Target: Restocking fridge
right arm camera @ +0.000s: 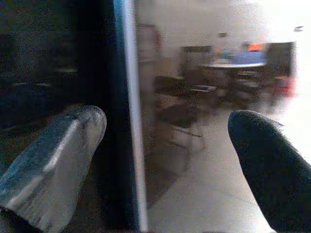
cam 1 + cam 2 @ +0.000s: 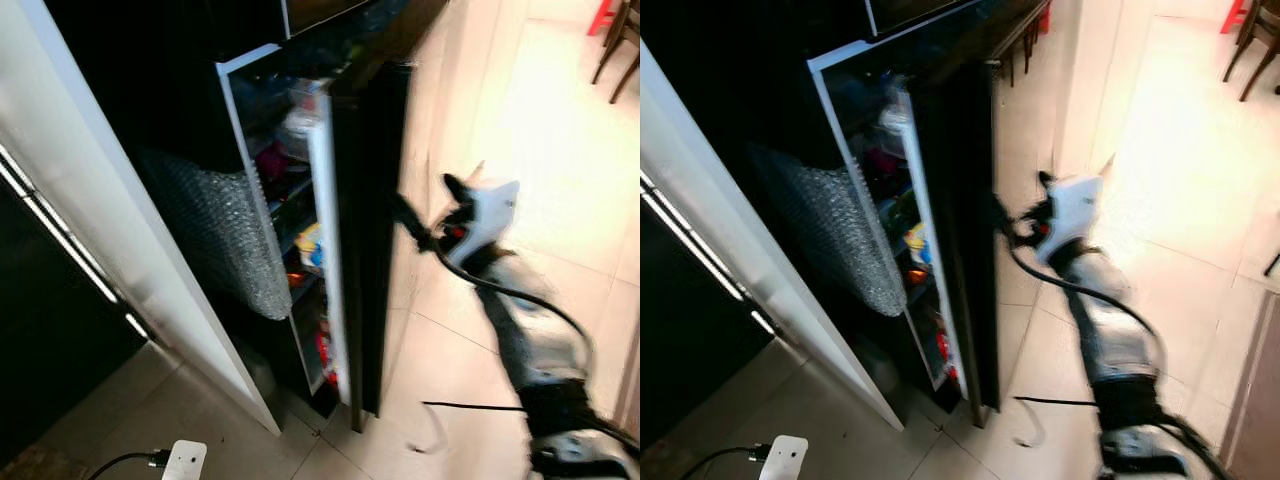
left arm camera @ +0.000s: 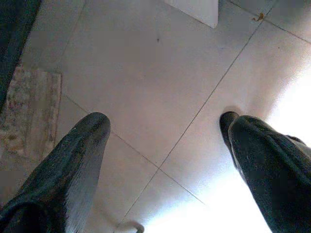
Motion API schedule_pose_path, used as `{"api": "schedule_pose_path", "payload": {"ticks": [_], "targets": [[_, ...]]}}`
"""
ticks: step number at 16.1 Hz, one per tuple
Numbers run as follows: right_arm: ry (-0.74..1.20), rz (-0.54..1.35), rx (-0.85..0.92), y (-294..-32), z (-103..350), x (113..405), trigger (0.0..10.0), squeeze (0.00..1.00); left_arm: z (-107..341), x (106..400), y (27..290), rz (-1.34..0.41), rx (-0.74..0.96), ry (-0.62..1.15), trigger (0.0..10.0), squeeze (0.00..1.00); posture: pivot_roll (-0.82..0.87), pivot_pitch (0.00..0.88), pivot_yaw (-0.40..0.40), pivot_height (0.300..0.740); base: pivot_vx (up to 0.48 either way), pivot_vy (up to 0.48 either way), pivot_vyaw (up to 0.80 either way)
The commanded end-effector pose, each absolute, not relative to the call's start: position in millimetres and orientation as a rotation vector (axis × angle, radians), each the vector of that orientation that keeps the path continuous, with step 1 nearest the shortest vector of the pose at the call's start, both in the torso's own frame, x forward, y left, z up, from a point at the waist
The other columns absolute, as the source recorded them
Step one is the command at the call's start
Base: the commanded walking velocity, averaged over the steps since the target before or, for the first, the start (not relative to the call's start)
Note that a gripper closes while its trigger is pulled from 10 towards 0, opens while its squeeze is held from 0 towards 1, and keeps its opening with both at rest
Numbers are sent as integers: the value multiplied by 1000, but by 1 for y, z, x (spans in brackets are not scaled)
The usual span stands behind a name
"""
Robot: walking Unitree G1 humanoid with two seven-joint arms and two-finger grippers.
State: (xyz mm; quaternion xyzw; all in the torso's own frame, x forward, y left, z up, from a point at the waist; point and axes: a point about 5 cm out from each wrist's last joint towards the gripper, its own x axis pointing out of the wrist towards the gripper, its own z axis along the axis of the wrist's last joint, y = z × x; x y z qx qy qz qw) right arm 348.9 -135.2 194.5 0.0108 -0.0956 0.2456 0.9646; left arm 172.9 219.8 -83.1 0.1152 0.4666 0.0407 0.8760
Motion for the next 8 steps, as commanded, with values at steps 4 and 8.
{"api": "schedule_pose_path", "payload": {"ticks": [4,8], "targets": [[-127,557,23,-92,200,362,10000,0,-85,168,223,97,249,1000,10000,0,-170,0,82,740,0,0,0],[-59,548,30,-72,191,365,10000,0,-85,167,222,106,242,999,10000,0,-160,0,74,740,0,0,0]]}}
